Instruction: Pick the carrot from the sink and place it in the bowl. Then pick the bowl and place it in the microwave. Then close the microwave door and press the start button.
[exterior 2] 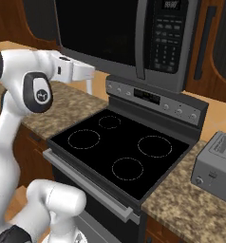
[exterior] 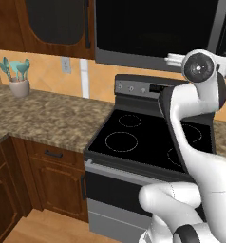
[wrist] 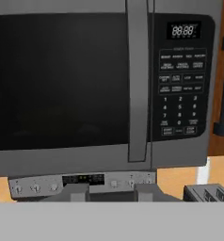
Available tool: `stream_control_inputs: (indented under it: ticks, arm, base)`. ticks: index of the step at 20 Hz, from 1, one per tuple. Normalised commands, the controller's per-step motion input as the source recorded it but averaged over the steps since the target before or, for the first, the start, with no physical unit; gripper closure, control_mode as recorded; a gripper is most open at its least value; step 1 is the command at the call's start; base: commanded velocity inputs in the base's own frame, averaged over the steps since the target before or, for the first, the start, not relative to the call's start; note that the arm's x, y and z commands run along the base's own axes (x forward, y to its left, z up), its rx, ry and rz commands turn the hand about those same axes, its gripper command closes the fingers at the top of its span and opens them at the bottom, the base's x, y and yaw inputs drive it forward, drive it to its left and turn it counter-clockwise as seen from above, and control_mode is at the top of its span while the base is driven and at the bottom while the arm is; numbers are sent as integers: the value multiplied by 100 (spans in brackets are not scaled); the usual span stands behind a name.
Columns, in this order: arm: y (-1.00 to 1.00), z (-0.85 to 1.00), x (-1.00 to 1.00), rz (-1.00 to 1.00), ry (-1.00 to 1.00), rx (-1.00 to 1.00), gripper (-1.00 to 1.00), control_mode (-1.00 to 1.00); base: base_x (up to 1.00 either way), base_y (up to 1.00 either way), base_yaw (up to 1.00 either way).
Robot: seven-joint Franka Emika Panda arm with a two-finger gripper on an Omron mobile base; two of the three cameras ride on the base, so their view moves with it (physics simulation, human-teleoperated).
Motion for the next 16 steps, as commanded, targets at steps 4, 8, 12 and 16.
stream_control_inputs:
  ticks: [4, 8, 12, 16]
  arm:
    - [-43, 0, -87, 0, -6, 0, 100, -100]
    - [-43, 0, -17, 0, 0, 0, 100, -100]
    - [-66, 0, -20, 0, 0, 2, 100, -100]
    - [-47, 0, 0, 0, 0, 1, 100, -100]
  base:
    - [0, 0, 0]
    - [0, 0, 0]
    - [0, 0, 0]
    - [0, 0, 0]
